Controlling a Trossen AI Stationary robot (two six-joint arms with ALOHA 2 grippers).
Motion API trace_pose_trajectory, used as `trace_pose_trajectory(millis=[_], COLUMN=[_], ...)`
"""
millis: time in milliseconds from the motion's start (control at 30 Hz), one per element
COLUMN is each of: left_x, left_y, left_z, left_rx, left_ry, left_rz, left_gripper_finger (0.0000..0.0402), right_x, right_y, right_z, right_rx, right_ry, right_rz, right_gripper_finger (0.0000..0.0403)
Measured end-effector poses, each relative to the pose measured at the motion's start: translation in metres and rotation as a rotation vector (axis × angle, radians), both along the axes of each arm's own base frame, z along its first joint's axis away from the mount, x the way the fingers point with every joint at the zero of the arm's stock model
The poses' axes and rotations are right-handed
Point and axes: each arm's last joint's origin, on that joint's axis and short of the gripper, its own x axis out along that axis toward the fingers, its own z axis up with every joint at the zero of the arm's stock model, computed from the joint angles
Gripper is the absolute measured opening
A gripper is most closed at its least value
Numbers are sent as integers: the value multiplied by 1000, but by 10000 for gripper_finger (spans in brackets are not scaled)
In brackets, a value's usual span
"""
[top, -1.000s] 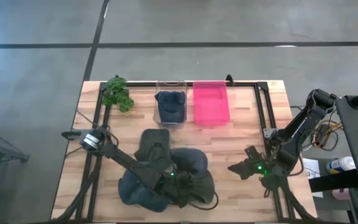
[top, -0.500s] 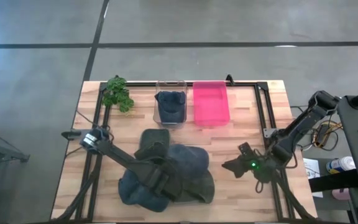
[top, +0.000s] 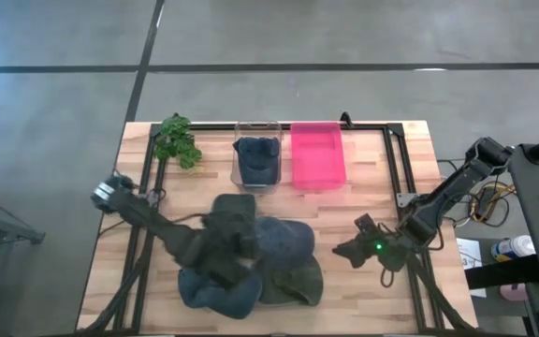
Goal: Pick & Place hat
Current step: Put the right blue cap into the transparent bin
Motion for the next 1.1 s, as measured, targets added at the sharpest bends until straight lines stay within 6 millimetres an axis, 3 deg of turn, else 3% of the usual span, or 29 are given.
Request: trace_pose_trajectory(millis=[133,233,333,533,1100], left_x=[-18,-12,-11,-32,-19], left_y=[5,2,5,20,48], left_z=[-15,-40,-68,-111,-115], left_rx=[-152,-303,-346,-394,-418], left_ry=[-213,-444,-632,-741,-781], left_rz=[114,81,29,170,291], left_gripper_finger=[144,144,144,144,144], right_x=[0,0,0,0,-1], right_y=[0,0,0,0,-3], right_z=[0,0,0,0,-2], right_rx=[-2,-3,-3,1,17], right_ry=[-1,-1,-3,-4,8], right_rz=[1,2,1,-4,-45], right_gripper_finger=[176,176,176,176,176])
